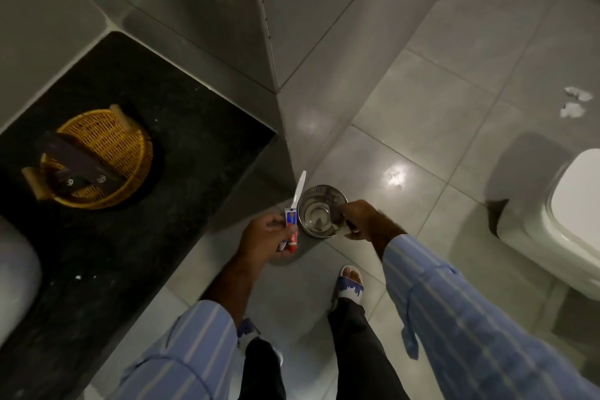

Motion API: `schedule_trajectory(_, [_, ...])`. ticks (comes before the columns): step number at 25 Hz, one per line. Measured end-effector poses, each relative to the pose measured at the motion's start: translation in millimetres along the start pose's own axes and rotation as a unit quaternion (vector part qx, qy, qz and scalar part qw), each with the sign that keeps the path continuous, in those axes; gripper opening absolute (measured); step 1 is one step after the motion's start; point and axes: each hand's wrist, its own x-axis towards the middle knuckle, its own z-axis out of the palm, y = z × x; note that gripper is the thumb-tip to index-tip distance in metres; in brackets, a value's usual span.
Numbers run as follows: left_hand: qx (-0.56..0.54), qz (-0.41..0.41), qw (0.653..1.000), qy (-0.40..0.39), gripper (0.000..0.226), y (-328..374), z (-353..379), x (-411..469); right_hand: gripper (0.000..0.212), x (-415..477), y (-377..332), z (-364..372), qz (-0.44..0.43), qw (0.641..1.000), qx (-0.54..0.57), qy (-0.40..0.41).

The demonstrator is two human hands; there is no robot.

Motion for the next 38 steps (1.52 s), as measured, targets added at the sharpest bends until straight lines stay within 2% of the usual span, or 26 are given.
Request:
schedule_trajectory(4, [0.01,0.01,1.0,0.006,0.014,6.0,-2.5,0.3,0.036,5.0,-4.3,-2.4,-0.014,1.0,0.006,-0.007])
schedule_trajectory(6, [0.043,0.02,0.999,0.011,0.013,12.4,-8.2,-4.2,0.039,-6.0,-15.9,-0.6,-0.074,0.996,-0.046,0.031])
schedule_trajectory(8, [0.09,0.043,0.995,0.012,0.013,20.1,-16.5,-10.8,0.035,-28.9,-35.2,5.0,-0.183,0.974,-0.099,0.094])
schedule_trajectory(10, [0.149,0.08,0.985,0.006,0.012,29.9,-29.0,-20.4,0.023,-60.6,-58.0,13.1,-0.311,0.933,-0.135,0.118])
schedule_trajectory(13, [0.256,0.146,0.956,0.005,0.015,55.8,-58.9,-42.8,0.021,-115.9,-96.0,27.3,-0.457,0.837,-0.293,0.062])
schedule_trajectory(14, [0.291,0.174,0.941,0.009,0.016,66.6,-70.3,-50.7,0.023,-134.5,-108.4,34.1,-0.481,0.802,-0.354,0.033])
schedule_trajectory(16, [0.364,0.22,0.905,0.025,0.02,89.9,-97.7,-71.8,0.025,-172.2,-130.5,53.7,-0.478,0.76,-0.44,-0.023])
schedule_trajectory(20, [0.428,0.291,0.855,0.037,0.026,129.5,-161.7,-109.4,0.031,-227.4,-166.0,95.1,-0.495,0.675,-0.546,-0.04])
schedule_trajectory(23, [0.455,0.308,0.836,0.019,0.03,152.8,-212.5,-132.4,0.036,-256.8,-190.3,121.6,-0.514,0.672,-0.532,-0.03])
schedule_trajectory(25, [0.459,0.326,0.826,0.04,0.029,162.7,-241.9,-145.2,0.039,-273.0,-203.3,142.3,-0.531,0.666,-0.523,-0.021])
schedule_trajectory(28, [0.417,0.362,0.832,0.063,0.028,168.6,-279.3,-157.9,0.038,-292.4,-218.4,171.7,-0.559,0.66,-0.502,-0.005])
schedule_trajectory(29, [0.395,0.375,0.835,0.074,0.03,168.6,-291.8,-160.6,0.04,-296.7,-222.0,179.3,-0.56,0.674,-0.482,0.0])
schedule_trajectory(31, [0.332,0.396,0.85,0.1,0.038,168.3,-320.1,-166.3,0.051,-303.1,-227.1,194.4,-0.546,0.726,-0.418,-0.027])
schedule_trajectory(34, [0.248,0.364,0.89,0.119,0.041,168.2,-354.2,-167.9,0.084,-305.6,-232.3,209.3,-0.517,0.792,-0.317,-0.072])
schedule_trajectory(36, [0.229,0.332,0.907,0.123,0.033,168.8,-372.4,-162.5,0.094,-299.2,-239.4,216.9,-0.505,0.812,-0.282,-0.072])
schedule_trajectory(38, [0.213,0.315,0.915,0.134,0.029,170.2,-386.3,-152.4,0.087,-287.7,-250.1,221.1,-0.507,0.82,-0.256,-0.071])
